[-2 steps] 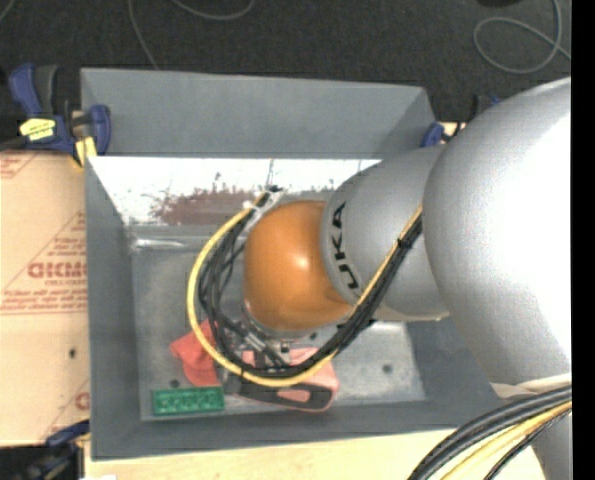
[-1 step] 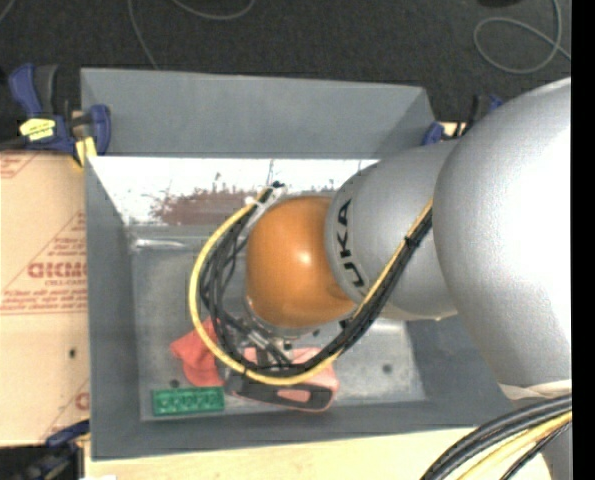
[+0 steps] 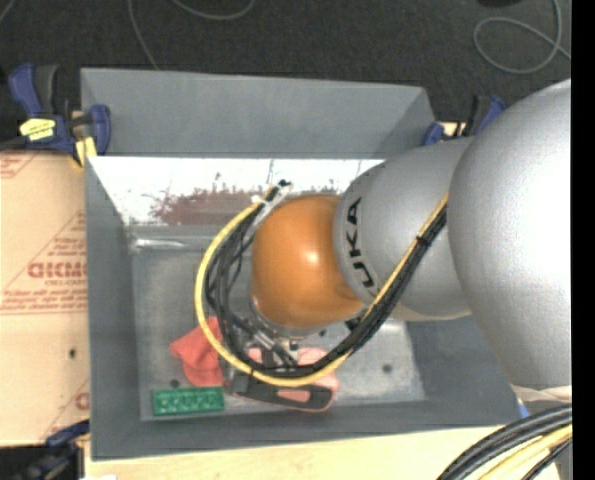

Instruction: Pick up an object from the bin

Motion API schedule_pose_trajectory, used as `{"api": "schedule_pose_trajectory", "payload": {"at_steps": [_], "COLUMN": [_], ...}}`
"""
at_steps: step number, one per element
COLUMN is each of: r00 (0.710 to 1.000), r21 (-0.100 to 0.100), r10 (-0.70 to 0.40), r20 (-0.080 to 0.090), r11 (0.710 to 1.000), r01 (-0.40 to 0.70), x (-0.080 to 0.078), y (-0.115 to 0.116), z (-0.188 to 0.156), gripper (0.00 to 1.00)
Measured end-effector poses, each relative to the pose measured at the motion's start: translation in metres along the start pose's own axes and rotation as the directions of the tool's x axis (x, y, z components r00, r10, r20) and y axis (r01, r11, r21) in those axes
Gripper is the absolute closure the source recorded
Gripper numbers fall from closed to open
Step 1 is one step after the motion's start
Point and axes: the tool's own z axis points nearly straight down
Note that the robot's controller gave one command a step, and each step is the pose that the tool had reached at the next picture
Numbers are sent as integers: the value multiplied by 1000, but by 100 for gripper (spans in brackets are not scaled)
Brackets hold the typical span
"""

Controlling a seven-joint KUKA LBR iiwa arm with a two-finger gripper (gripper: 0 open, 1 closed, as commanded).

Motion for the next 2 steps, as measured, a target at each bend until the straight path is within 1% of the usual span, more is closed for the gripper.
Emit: {"api": "schedule_pose_trajectory", "payload": {"at_steps": [1,2], "r00": [1000,999], "r21": [0,2], "r10": [0,-54], "r20": [1,0], "r11": [1000,999], "r01": [0,54], "x": [-8,-26], "y": [-3,16], "z": [-14,-39], "gripper": [100,100]}}
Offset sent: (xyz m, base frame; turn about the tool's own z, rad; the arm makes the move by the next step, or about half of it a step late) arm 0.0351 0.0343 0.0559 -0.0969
